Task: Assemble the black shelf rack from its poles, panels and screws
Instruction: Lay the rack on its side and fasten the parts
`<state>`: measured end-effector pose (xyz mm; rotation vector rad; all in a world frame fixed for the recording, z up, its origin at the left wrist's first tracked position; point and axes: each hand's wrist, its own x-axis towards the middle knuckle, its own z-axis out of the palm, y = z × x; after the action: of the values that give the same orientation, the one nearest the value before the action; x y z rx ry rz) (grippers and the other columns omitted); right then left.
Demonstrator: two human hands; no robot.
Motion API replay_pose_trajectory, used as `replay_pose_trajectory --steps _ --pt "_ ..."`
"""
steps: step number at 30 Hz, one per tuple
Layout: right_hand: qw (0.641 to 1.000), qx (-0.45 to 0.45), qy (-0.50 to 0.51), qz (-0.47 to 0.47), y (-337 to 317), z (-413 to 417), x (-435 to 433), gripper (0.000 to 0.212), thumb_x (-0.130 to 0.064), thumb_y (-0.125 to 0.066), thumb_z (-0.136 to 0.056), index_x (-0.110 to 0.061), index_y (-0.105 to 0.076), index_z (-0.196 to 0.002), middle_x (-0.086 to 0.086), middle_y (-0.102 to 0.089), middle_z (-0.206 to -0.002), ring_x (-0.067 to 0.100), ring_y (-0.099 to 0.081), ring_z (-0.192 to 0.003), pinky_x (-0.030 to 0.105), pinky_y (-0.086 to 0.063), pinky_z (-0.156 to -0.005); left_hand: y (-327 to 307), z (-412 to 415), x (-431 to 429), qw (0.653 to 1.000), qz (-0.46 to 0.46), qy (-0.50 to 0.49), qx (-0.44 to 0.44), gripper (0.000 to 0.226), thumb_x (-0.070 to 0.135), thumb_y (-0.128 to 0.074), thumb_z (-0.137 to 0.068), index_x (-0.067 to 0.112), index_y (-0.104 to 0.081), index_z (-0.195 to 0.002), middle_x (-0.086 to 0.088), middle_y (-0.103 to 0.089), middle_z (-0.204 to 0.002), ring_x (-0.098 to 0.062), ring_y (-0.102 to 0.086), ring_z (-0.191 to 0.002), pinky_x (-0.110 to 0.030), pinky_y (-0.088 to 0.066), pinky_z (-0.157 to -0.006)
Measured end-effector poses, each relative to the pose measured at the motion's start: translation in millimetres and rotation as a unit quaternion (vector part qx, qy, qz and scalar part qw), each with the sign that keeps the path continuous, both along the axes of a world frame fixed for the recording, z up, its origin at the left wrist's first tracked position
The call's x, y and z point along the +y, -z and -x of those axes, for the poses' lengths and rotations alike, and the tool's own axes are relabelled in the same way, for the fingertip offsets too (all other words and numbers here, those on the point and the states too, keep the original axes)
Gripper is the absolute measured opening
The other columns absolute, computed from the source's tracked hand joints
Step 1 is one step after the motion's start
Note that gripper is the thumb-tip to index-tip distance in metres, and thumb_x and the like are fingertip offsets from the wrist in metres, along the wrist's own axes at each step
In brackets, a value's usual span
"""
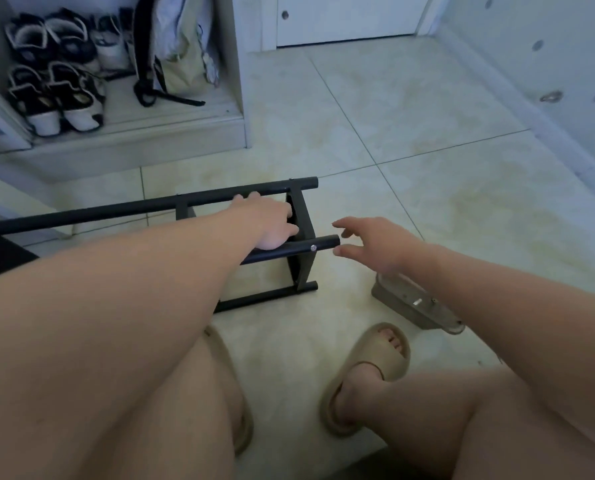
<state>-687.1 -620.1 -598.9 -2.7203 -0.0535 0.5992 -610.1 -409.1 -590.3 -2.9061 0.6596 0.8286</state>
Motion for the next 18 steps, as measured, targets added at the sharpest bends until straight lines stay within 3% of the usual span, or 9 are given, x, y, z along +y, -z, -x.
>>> replay_pose_trajectory --steps 4,8,14,18 --pt "0.991 -0.062 -0.049 0.111 -26 19 -50 0.072 -0.056 -0.047 -0.101 -0.034 -0.016 -0.162 -0.003 -0.024 -0.167 0.024 -0.017 -0.154 0.045 -0.025 -0.121 -2 19 -17 0.991 0.035 0.088 -0.094 0.065 0.064 -0.034 -0.098 0.036 -0.025 -0.156 -0.001 -0.019 -0.166 -0.03 -0.007 -0.153 -0.053 -0.014 -0.12" --pt "0.981 -0.057 -0.028 0.185 -25 48 -101 0.074 -0.064 -0.033 -0.1 -0.043 0.005 -0.16 -0.009 0.007 -0.171 0.023 0.008 -0.157 0.05 -0.009 -0.125 7 36 -50 0.981 0.056 0.147 -0.115 0.077 0.073 -0.028 -0.094 0.038 -0.003 -0.159 0.0 0.007 -0.169 -0.028 0.016 -0.153 -0.055 0.004 -0.123" --pt "0.977 0.055 -0.008 0.206 42 82 -147 0.077 -0.07 -0.027 -0.099 -0.048 0.021 -0.154 -0.013 0.019 -0.168 0.023 0.016 -0.156 0.053 -0.002 -0.125 46 48 -113 0.957 0.065 0.26 -0.114 0.079 0.075 -0.023 -0.094 0.037 0.005 -0.158 0.001 0.014 -0.168 -0.027 0.022 -0.152 -0.054 0.008 -0.122" --pt "0.973 0.091 0.01 0.21 88 77 -169 0.075 -0.069 -0.027 -0.1 -0.047 0.017 -0.156 -0.013 0.012 -0.169 0.022 0.01 -0.157 0.055 -0.003 -0.124 83 41 -146 0.943 0.05 0.319 -0.081 0.078 0.072 -0.022 -0.096 0.036 0.005 -0.159 0.0 0.012 -0.168 -0.028 0.018 -0.153 -0.053 0.004 -0.123"
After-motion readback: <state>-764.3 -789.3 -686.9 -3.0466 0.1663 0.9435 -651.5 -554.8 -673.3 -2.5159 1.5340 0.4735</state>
